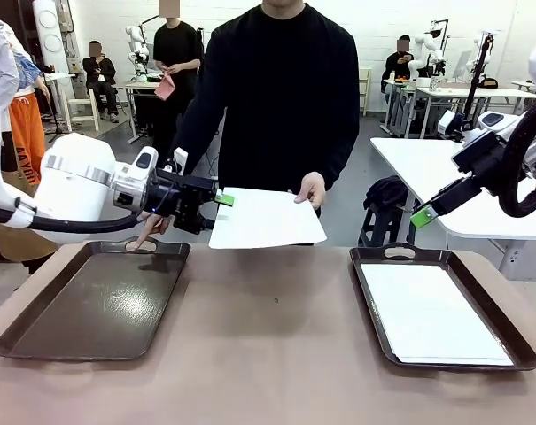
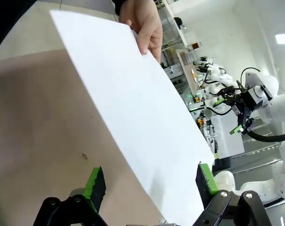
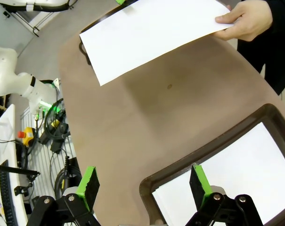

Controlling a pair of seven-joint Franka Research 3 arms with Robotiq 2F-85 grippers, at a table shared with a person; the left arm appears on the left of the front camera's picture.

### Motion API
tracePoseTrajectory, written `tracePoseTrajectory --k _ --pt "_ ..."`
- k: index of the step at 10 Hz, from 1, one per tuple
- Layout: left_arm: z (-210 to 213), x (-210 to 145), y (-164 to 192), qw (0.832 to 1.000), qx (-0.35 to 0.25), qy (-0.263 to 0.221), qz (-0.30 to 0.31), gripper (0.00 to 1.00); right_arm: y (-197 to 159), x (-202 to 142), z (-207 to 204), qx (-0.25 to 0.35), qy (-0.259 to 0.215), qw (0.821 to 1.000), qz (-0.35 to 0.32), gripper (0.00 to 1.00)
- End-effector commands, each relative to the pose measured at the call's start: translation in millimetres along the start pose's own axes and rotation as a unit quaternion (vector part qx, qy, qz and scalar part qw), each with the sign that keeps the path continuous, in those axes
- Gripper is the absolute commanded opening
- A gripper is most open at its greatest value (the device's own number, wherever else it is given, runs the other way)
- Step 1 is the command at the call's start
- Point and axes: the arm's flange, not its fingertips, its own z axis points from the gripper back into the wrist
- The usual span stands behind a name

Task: Sort the A4 documents.
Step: Receive the A4 Paper.

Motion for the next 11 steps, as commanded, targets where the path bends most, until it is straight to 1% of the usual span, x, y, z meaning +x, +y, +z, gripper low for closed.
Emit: tracePoseTrajectory --k 1,4,6,7,8,9,10,11 --pt "-13.5 6.9 13.8 0.999 -0.039 -0.002 0.022 1.00 -0.2 0.4 0.1 -0.002 -0.003 1.000 0.002 1.00" --pt "-23.1 8.6 19.5 0.995 -0.090 -0.011 0.045 1.00 -0.2 0.4 0.1 -0.002 -0.003 1.000 0.002 1.00" --pt "-22.9 5.6 22.6 0.992 -0.103 -0.007 0.072 1.00 -0.2 0.4 0.1 -0.002 -0.003 1.000 0.002 1.00" --pt "-22.3 3.8 25.6 0.991 -0.106 -0.016 0.082 0.94 -0.2 0.4 0.1 -0.002 -0.003 1.000 0.002 1.00" --pt "-21.4 2.4 27.0 0.991 -0.101 -0.020 0.088 0.82 -0.2 0.4 0.1 -0.002 -0.003 1.000 0.002 1.00" --pt "-21.5 1.8 27.7 0.990 -0.106 -0.017 0.092 0.75 -0.2 0.4 0.1 -0.002 -0.003 1.000 0.002 1.00" --pt "-21.7 1.1 27.7 0.989 -0.111 -0.019 0.096 0.63 -0.2 0.4 0.1 -0.002 -0.003 1.000 0.002 1.00" --pt "-21.8 2.2 29.8 0.989 -0.111 -0.017 0.096 0.57 -0.2 0.4 0.1 -0.002 -0.003 1.000 0.002 1.00"
